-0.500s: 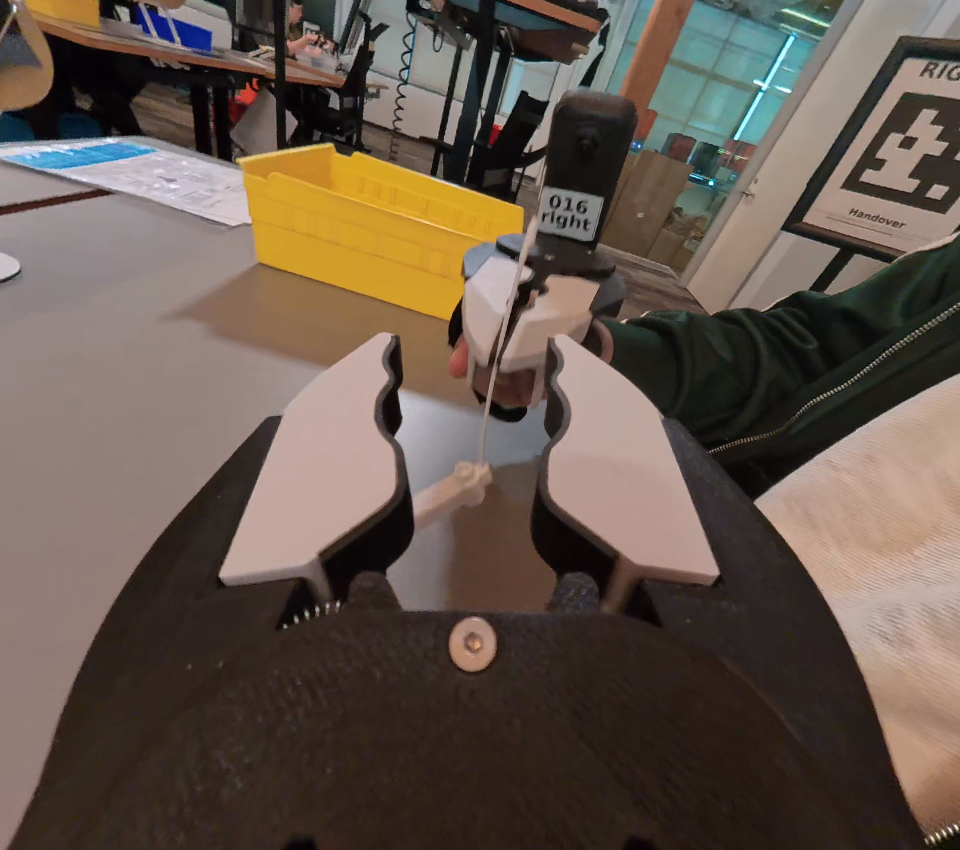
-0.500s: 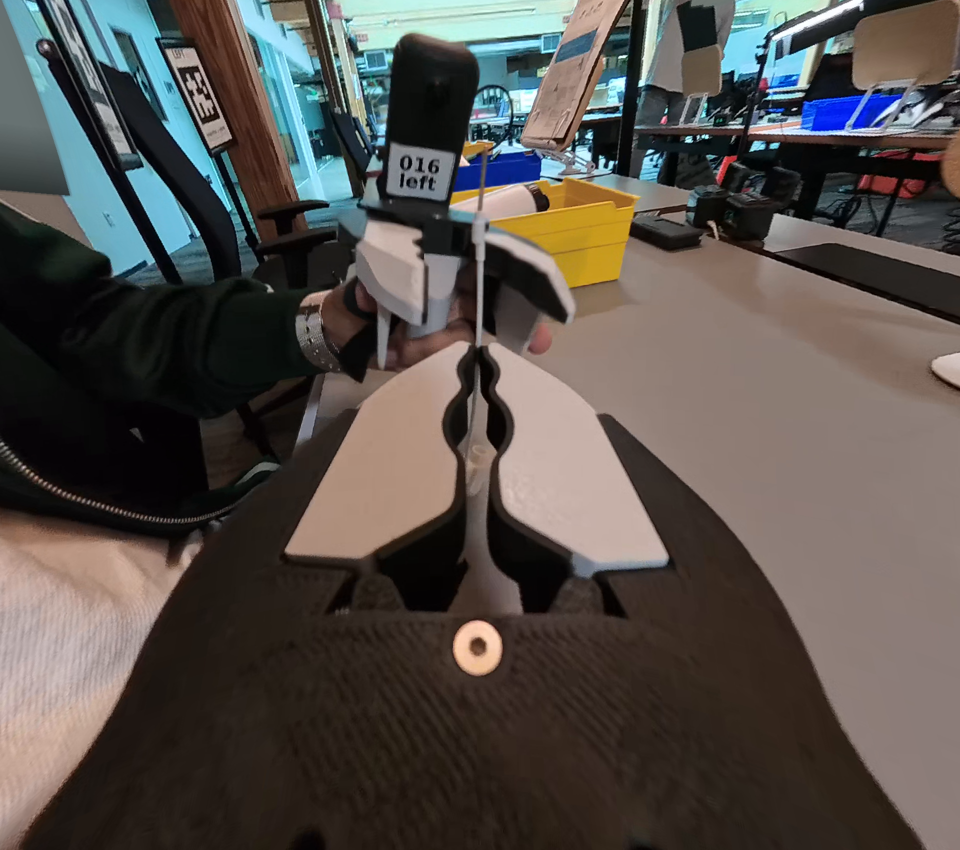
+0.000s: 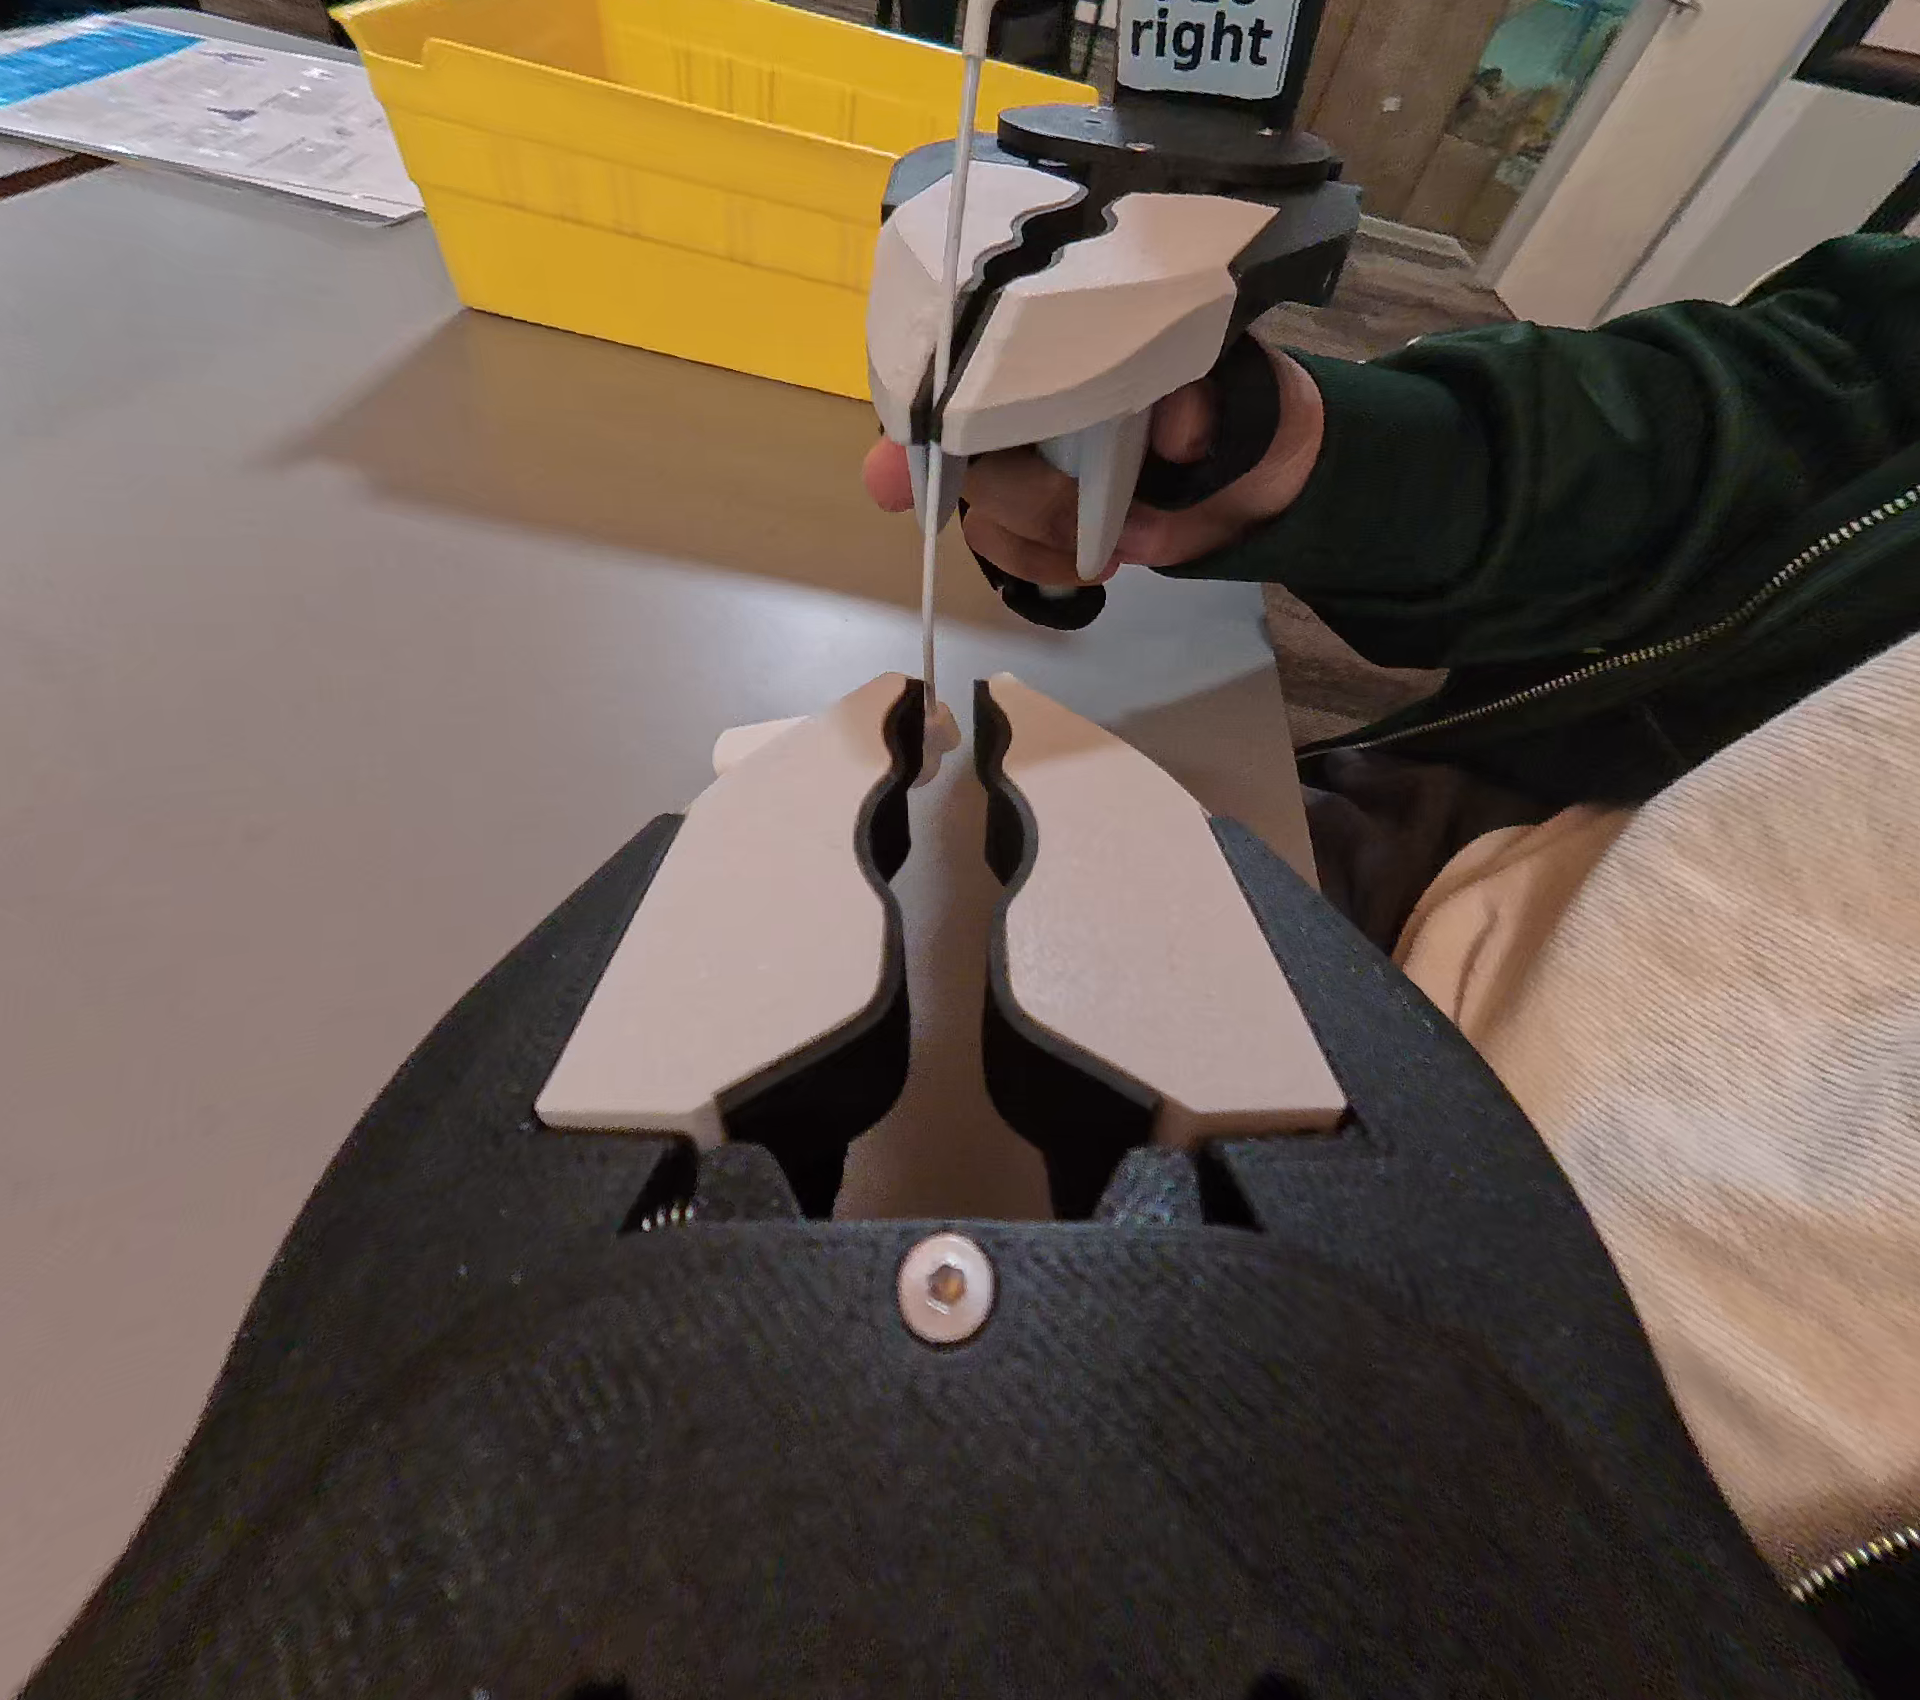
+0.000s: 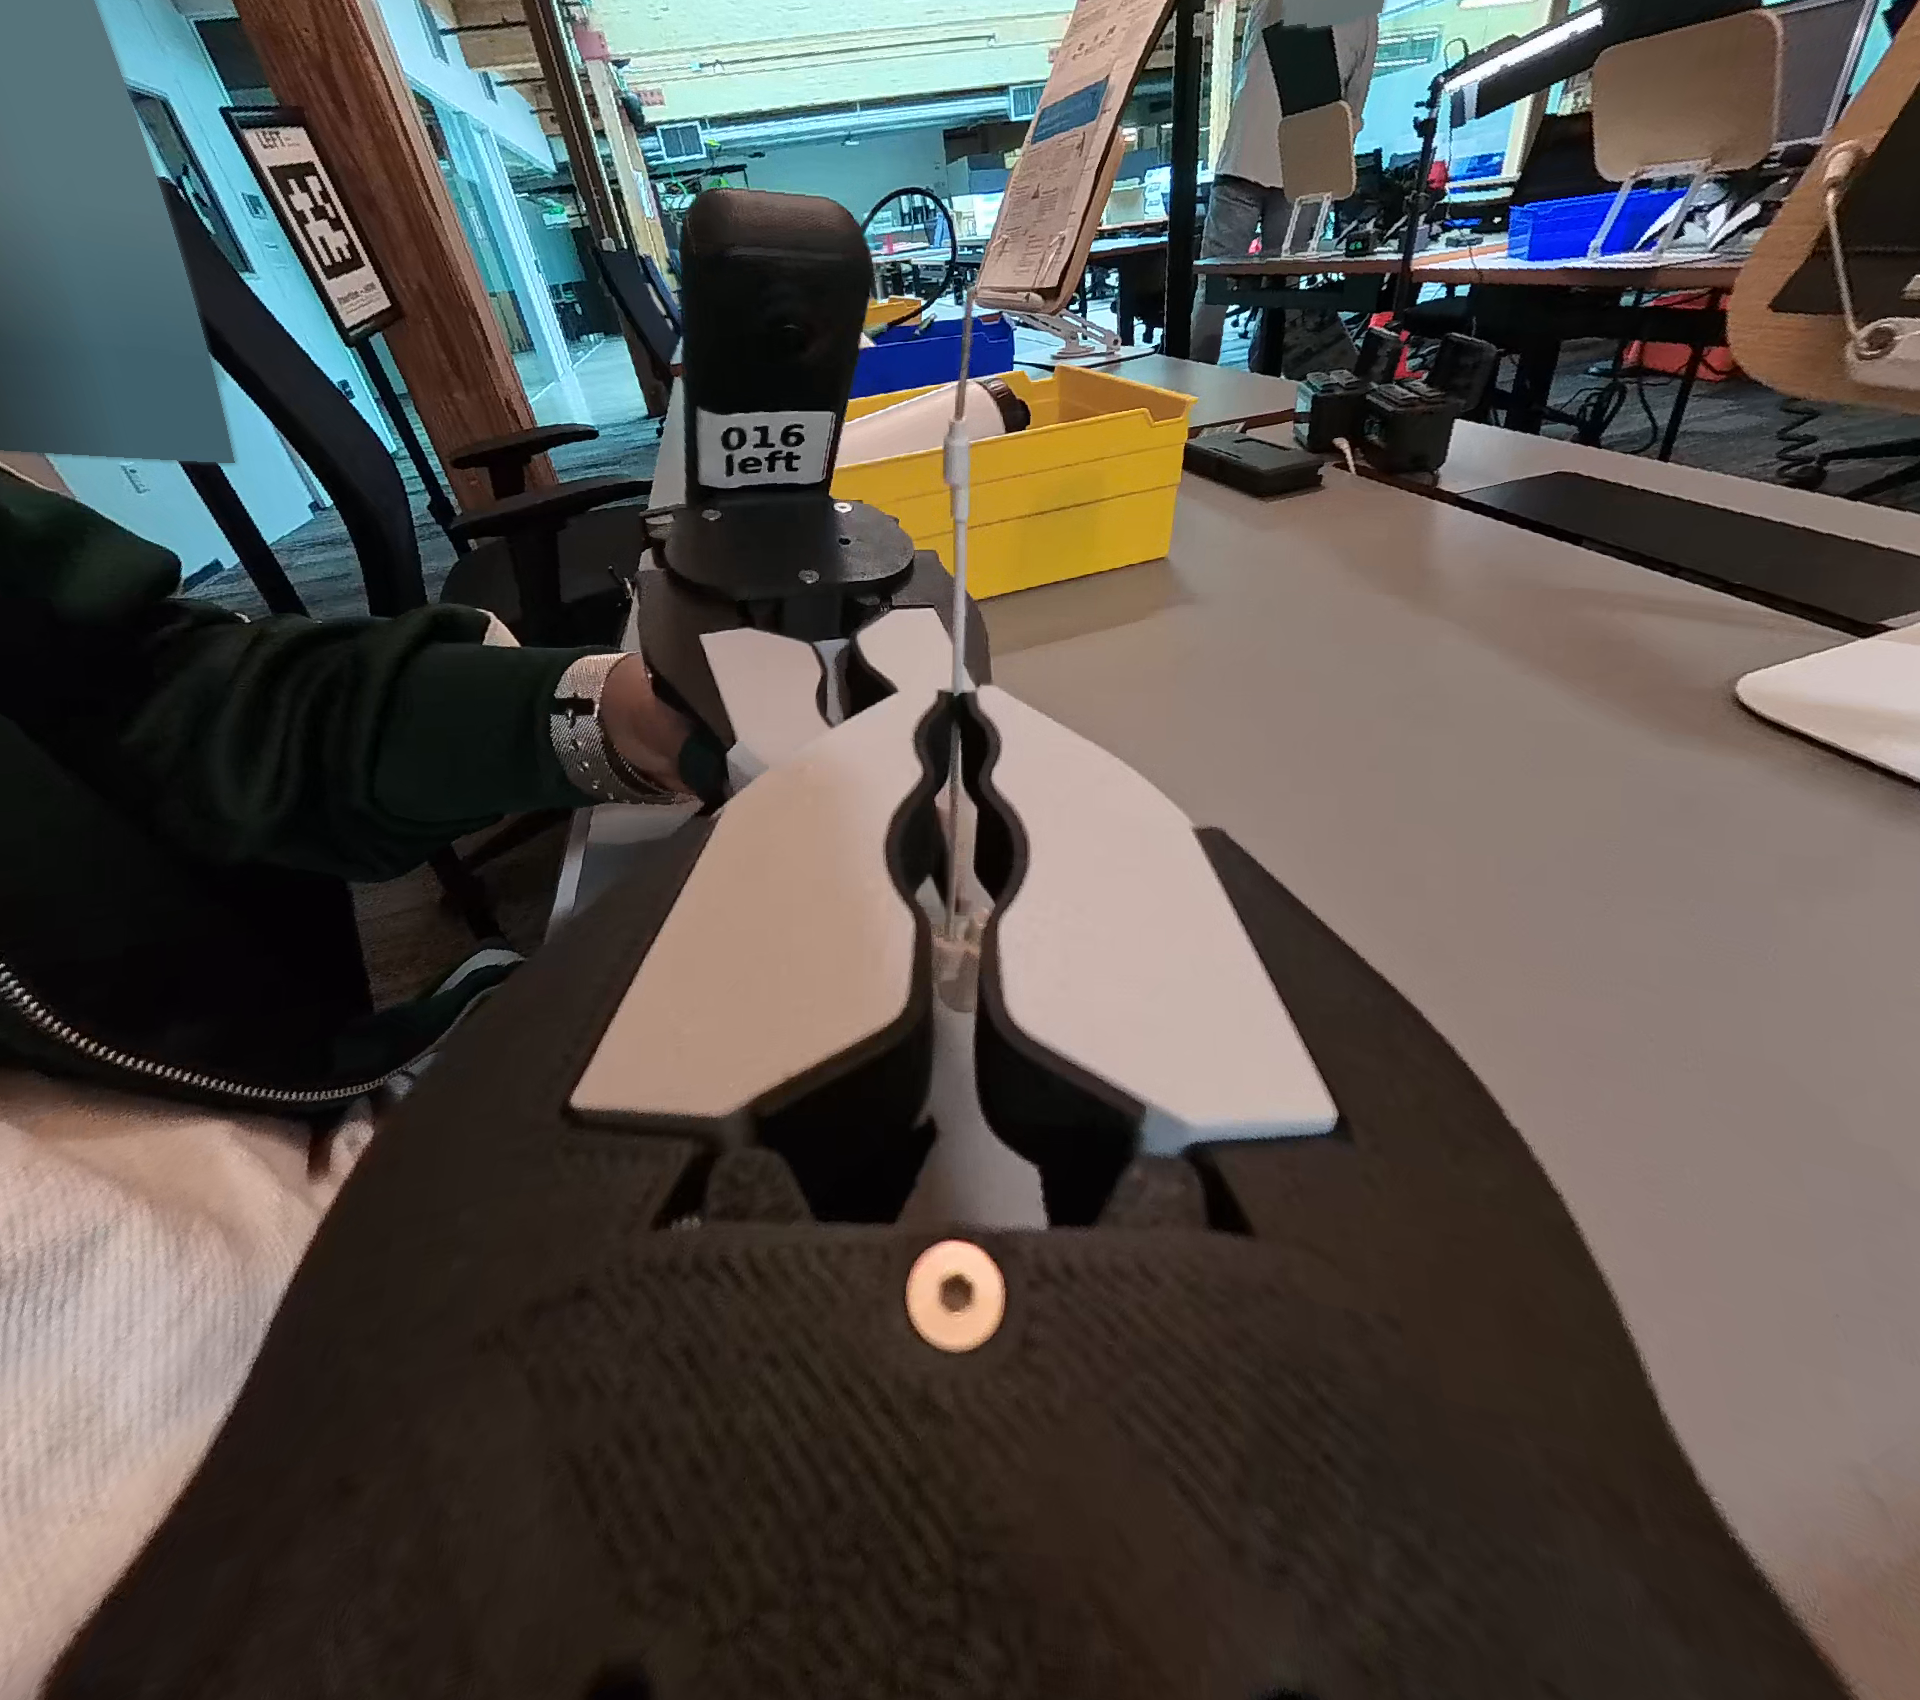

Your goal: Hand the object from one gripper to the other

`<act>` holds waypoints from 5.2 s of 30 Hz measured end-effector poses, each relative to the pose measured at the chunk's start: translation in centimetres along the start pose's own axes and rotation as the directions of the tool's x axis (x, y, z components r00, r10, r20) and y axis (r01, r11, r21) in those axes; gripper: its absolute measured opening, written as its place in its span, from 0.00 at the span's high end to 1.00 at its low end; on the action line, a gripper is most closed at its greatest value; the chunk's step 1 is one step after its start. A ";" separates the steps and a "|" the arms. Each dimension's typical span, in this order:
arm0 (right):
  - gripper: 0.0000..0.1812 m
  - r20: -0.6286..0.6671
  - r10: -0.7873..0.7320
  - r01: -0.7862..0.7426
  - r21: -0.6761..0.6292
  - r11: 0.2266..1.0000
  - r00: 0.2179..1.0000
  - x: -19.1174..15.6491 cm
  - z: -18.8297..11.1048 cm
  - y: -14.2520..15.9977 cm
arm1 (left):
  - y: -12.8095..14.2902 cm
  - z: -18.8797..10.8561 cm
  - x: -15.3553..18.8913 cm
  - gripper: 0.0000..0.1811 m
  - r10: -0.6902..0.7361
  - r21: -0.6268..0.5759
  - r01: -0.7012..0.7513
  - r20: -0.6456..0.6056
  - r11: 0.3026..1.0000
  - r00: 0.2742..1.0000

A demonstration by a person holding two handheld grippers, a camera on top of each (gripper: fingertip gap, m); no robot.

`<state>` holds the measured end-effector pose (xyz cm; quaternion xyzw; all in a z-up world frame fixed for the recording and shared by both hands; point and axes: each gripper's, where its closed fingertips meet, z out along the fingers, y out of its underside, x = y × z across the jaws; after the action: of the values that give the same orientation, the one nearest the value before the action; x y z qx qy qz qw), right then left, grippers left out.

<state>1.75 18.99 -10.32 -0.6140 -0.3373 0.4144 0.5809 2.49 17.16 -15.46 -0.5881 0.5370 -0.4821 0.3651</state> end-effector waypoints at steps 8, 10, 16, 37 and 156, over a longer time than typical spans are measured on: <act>0.99 0.005 -0.007 0.007 -0.009 1.000 1.000 -0.2 0.2 0.2 | 0.1 0.2 -0.3 0.99 0.019 0.002 -0.019 0.030 1.000 0.999; 0.99 0.003 -0.004 0.004 -0.006 1.000 1.000 -0.2 0.2 0.1 | 0.1 0.1 -0.3 0.99 0.013 0.007 -0.013 0.025 1.000 1.000; 0.80 -0.049 0.013 -0.009 0.070 0.997 0.999 0.6 -0.1 -0.8 | -1.2 -0.4 0.2 0.99 -0.003 0.072 0.004 -0.010 0.997 1.000; 0.77 0.353 0.288 -0.264 -0.117 0.958 0.890 -2.7 0.0 2.0 | -4.6 -3.8 5.8 0.99 0.020 0.222 0.079 -0.411 0.972 0.912; 0.82 -0.011 -0.218 0.218 -0.034 0.975 0.976 -0.2 -0.5 0.1 | -2.6 -3.4 0.7 0.92 -0.108 0.156 0.139 -0.190 0.978 0.976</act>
<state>2.07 18.56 -10.44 -0.5859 -0.4050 0.3381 0.6152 -0.11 17.18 -11.99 -0.5414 0.4875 -0.5989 0.3324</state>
